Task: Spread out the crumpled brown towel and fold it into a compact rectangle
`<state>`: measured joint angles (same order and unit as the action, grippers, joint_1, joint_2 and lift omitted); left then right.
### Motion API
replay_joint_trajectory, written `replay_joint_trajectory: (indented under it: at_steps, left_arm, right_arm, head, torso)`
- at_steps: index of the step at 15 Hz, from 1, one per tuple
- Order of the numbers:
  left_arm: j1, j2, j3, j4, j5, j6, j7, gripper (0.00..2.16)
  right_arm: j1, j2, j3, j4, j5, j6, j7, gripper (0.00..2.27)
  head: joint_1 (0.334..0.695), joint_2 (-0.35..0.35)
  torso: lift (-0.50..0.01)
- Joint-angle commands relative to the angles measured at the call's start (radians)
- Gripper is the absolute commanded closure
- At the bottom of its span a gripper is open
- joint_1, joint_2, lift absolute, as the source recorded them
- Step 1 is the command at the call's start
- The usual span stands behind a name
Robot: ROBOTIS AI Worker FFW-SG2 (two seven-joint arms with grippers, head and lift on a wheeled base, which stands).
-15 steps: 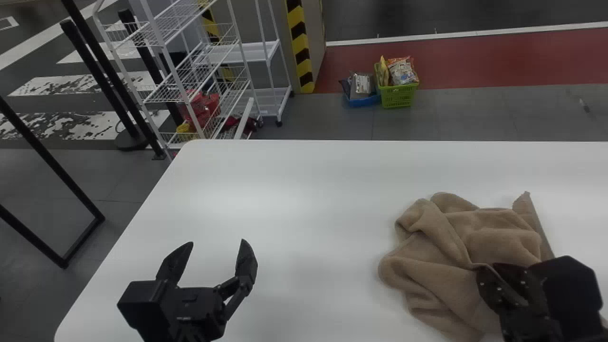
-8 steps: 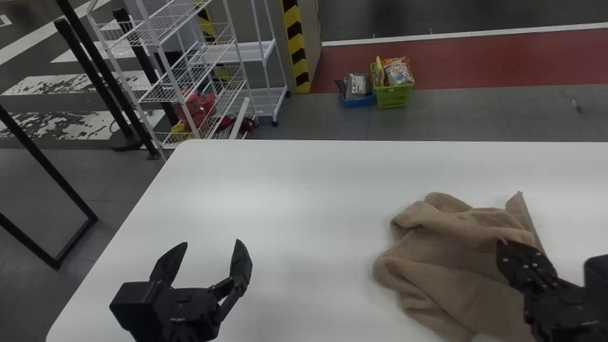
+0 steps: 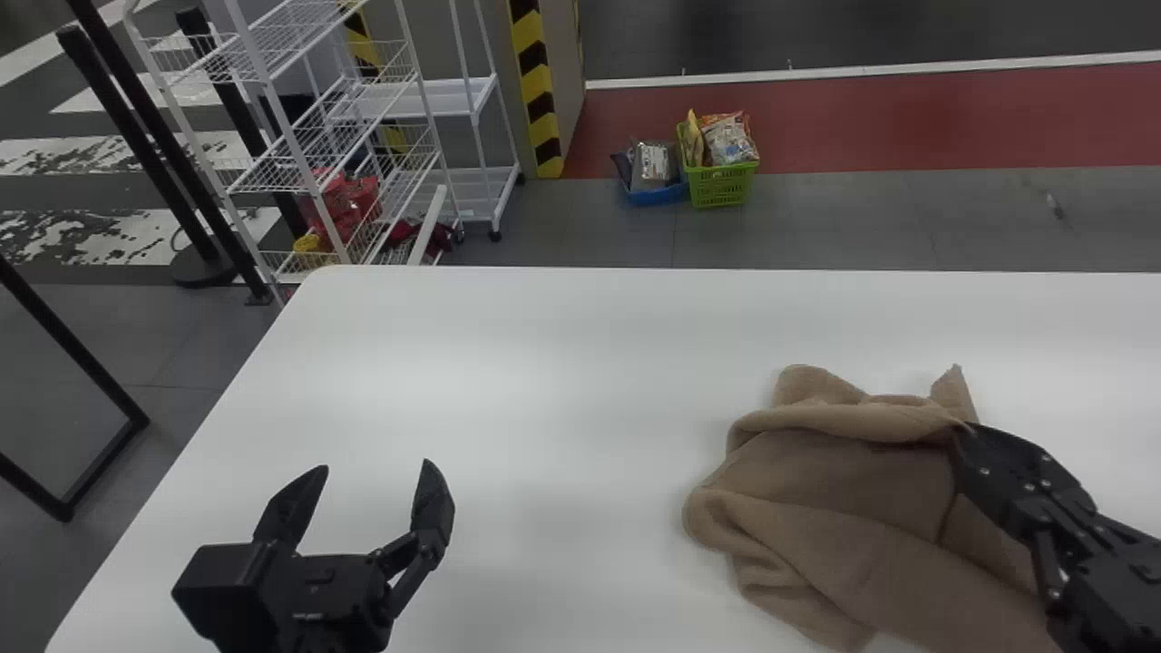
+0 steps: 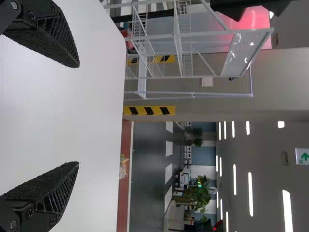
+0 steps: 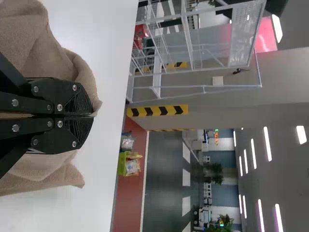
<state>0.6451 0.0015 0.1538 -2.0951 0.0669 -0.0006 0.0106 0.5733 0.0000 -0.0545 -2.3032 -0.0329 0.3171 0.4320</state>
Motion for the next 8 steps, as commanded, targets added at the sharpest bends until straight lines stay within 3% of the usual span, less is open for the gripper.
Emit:
replay_joint_trajectory:
  at_steps: [1, 5, 8]
  left_arm:
    - [0.002, -0.004, 0.001, 0.001, -0.001, 0.000, -0.001, 0.10]
    - [0.004, -0.004, 0.000, 0.000, -0.001, 0.000, -0.001, 0.10]
    - [0.004, -0.004, -0.003, 0.007, -0.006, -0.003, -0.001, 0.10]
  right_arm:
    - [0.011, 0.001, -0.031, -0.009, -0.061, -0.051, 0.024, 1.11]
    - [0.022, 0.001, -0.133, -0.015, -0.128, -0.063, 0.022, 1.11]
    - [0.036, 0.001, -0.275, -0.009, -0.193, -0.039, 0.022, 1.11]
  head:
    - [0.695, 0.209]
    - [0.695, 0.195]
    - [0.695, 0.129]
  torso:
    - [-0.127]
    - [-0.127]
    - [-0.127]
